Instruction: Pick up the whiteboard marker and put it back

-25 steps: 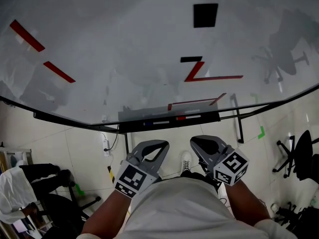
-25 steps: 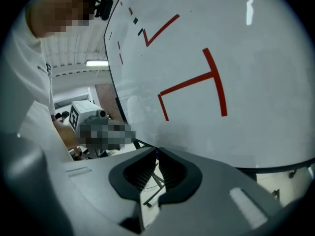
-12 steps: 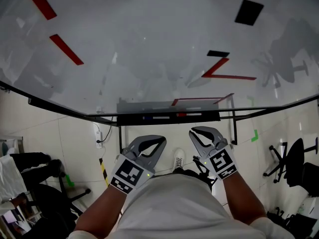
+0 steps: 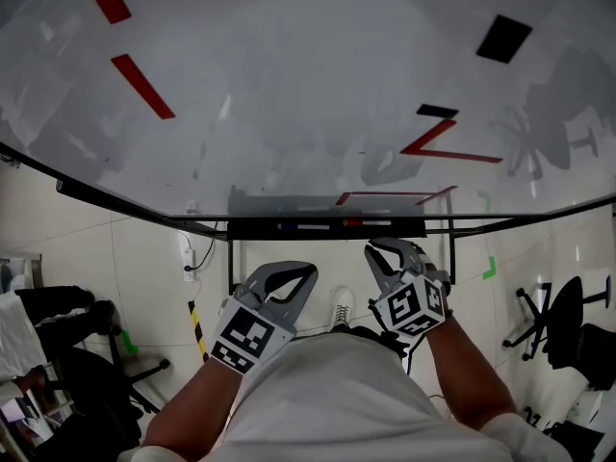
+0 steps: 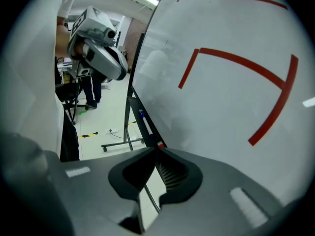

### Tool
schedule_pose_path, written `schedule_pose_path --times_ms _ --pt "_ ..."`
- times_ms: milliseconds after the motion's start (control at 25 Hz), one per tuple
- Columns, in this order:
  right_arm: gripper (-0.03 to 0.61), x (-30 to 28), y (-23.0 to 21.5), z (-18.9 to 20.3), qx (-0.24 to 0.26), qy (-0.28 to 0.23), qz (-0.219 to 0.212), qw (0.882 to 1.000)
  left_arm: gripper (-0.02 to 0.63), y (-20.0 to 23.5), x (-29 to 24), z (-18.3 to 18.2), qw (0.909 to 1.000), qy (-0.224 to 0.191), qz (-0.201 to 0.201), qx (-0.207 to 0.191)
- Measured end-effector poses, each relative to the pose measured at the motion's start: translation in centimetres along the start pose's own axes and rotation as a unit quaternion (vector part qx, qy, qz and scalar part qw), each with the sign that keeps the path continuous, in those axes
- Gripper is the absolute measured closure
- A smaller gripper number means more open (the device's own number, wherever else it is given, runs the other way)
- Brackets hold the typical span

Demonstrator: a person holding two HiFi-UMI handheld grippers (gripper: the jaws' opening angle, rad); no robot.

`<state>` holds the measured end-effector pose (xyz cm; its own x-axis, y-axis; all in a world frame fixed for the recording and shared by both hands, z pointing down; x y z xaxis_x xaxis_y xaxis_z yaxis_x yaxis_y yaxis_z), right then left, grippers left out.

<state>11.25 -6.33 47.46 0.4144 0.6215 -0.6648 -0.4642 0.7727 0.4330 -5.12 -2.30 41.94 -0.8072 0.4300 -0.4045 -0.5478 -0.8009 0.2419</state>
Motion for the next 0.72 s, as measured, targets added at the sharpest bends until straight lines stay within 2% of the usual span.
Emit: schedule_pose_path --times_ms 240,720 --pt "0.552 -1.1 -0.4 0.5 0.067 0.021 0.015 0.997 0.597 0.2 0.0 0.1 1.0 0.002 -0.002 0.003" --pt "0.552 -2.7 -0.6 1.3 0.133 0.055 0.013 0.989 0.597 0.1 0.0 0.4 1.0 0.006 -0.001 0.005"
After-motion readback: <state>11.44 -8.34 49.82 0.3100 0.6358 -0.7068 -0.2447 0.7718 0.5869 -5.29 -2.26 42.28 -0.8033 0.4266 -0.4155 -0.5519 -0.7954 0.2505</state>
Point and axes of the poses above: the fingertips, and each gripper's own axes: x backward along the fingers, y to its left, z out of its underside, the point moved 6 cm from there along x, backward along the fingers, and after that the axes turned 6 degrees about z, right-handed, at the moved point
